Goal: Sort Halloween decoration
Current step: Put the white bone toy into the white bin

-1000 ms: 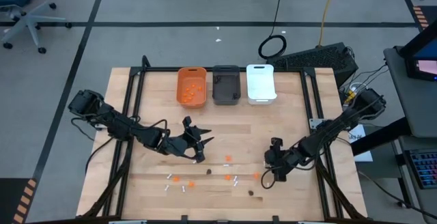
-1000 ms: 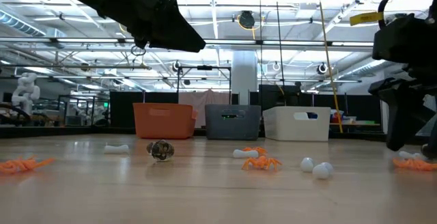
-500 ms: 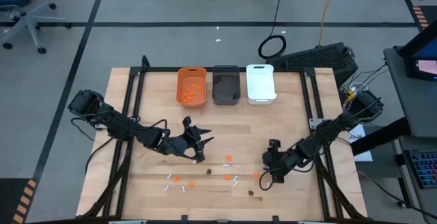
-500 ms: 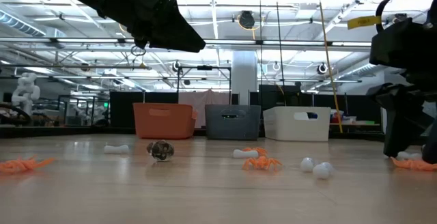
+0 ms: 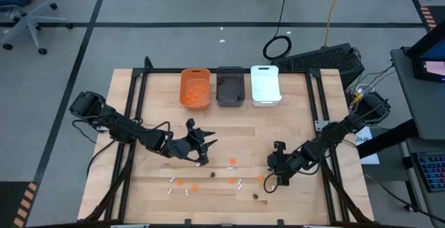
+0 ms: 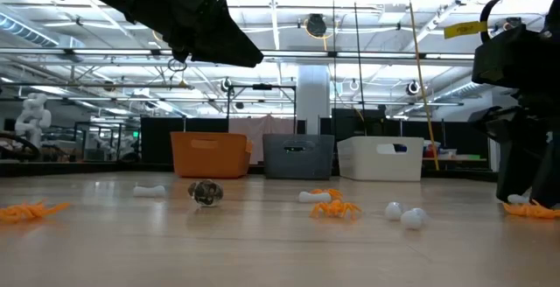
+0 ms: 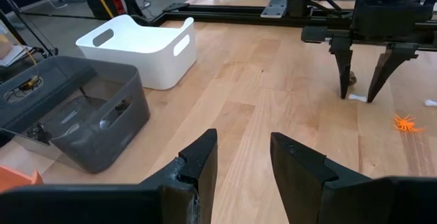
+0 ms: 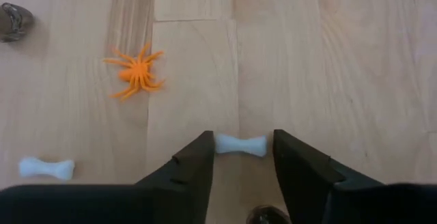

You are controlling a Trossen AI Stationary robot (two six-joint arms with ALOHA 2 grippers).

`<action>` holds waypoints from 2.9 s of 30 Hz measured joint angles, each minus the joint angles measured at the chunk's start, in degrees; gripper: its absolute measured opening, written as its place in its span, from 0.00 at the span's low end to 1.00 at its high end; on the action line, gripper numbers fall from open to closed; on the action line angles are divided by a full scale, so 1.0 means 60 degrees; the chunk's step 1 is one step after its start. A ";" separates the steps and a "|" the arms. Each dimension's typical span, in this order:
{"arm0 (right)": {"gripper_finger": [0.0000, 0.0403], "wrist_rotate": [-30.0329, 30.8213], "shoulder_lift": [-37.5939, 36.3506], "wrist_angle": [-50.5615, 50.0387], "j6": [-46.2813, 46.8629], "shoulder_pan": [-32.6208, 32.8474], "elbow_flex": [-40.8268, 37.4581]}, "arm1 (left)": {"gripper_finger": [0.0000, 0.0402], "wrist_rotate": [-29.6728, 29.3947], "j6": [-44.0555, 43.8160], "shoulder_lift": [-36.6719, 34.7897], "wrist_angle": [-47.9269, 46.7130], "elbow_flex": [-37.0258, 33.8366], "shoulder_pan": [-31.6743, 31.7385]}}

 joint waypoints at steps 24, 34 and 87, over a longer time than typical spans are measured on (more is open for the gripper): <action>0.17 0.0145 -0.0687 0.0369 -0.0910 0.0004 -0.0061 | 0.33 -0.0007 0.0007 0.0000 -0.0066 0.0000 0.0000; 0.17 0.1705 -0.1571 0.1481 -0.3123 0.0004 -0.0039 | 0.33 -0.0007 0.0040 0.0000 -0.0069 0.0000 0.0000; 0.17 0.4702 -0.1974 0.3433 -0.9523 -0.0029 -0.0014 | 0.33 -0.0004 -0.0018 0.0000 -0.0069 0.0000 0.0000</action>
